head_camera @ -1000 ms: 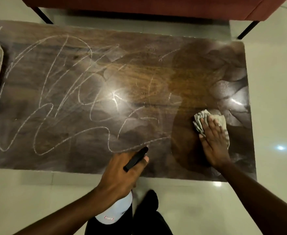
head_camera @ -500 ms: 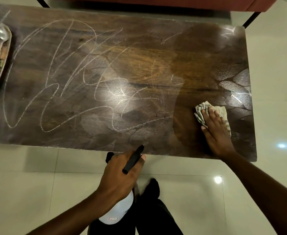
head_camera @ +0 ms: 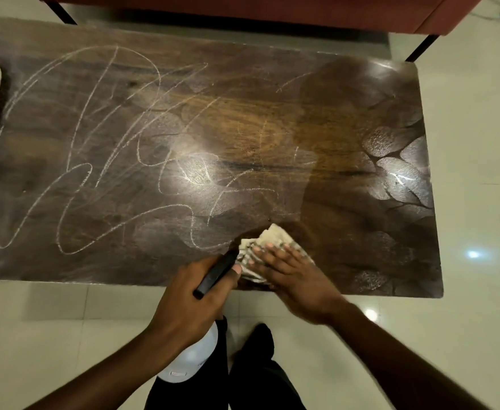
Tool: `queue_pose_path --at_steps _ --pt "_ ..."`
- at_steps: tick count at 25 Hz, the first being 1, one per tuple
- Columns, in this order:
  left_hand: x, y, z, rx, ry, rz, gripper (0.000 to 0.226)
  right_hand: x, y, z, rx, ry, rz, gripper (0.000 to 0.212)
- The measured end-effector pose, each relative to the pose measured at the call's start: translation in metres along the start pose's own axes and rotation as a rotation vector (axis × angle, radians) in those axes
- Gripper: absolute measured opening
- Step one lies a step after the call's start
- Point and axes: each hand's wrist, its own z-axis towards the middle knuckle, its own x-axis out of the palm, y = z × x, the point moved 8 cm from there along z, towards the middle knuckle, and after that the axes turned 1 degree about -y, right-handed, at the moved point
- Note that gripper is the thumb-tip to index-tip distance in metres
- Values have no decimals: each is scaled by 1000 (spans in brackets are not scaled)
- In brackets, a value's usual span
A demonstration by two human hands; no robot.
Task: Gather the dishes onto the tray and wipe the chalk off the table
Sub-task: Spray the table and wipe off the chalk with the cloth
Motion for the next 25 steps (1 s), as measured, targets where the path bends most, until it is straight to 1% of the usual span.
queue_pose_path --at_steps 1,2,4,5,6,7,8,9,10,11,12,13,14,15,16,17,18,20,21,22,23,24,25 --pt "-3 2 4 -20 6 -12 50 -11 -35 -7 66 -8 -21 64" --pt "-6 4 9 -34 6 -24 49 -26 -78 -10 229 -74 1 62" --pt "-12 7 19 -53 -4 -67 44 -64 -154 1 685 -300 130 61" --pt "-14 7 24 -62 -3 -95 41 -78 -175 12 928 -422 201 61" --pt "-16 6 29 -69 4 -117 40 -82 -179 26 1140 -494 271 63" --pt "-18 5 33 -71 14 -129 42 -79 -165 46 1227 -503 312 65" --pt "-22 3 39 -70 20 -131 45 -71 -137 71 1150 -466 305 65" --pt "-26 1 44 -67 24 -128 48 -56 -95 96 928 -386 269 65" --pt "-32 -3 51 -62 23 -123 49 -36 -39 112 631 -266 221 65" --pt "-38 -7 58 -51 15 -120 49 -10 20 112 329 -119 170 65" --pt "-45 -9 65 -38 4 -115 50 10 66 99 62 -11 103 63" --pt "-51 -12 71 -21 -4 -106 51 20 83 85 -136 50 47 62" --pt "-56 -13 77 -12 -5 -101 52 15 74 79 -258 84 41 63" --pt "-60 -13 81 -16 -4 -107 53 3 48 78 -293 105 39 66" --pt "-65 -11 86 -27 -3 -123 51 -12 12 84 -228 91 10 68" --pt "-69 -8 90 -36 -4 -142 46 -30 -35 93 -56 26 -5 67" --pt "-74 -6 95 -46 -8 -163 40 -55 -89 103 199 -92 13 65" --pt "-82 -6 103 -60 -11 -188 34 -101 -184 113 750 -362 155 60" --pt "-86 -6 107 -56 -12 -186 36 -110 -204 121 961 -466 226 59" --pt "-89 -7 111 -49 -6 -177 41 -107 -203 135 1081 -502 269 59" --pt "-90 -8 114 -42 2 -172 45 -98 -184 153 1088 -463 266 60" --pt "-92 -9 118 -44 9 -178 47 -84 -149 174 952 -395 204 61" --pt "-95 -10 122 -41 14 -185 49 -66 -99 192 695 -310 136 64"
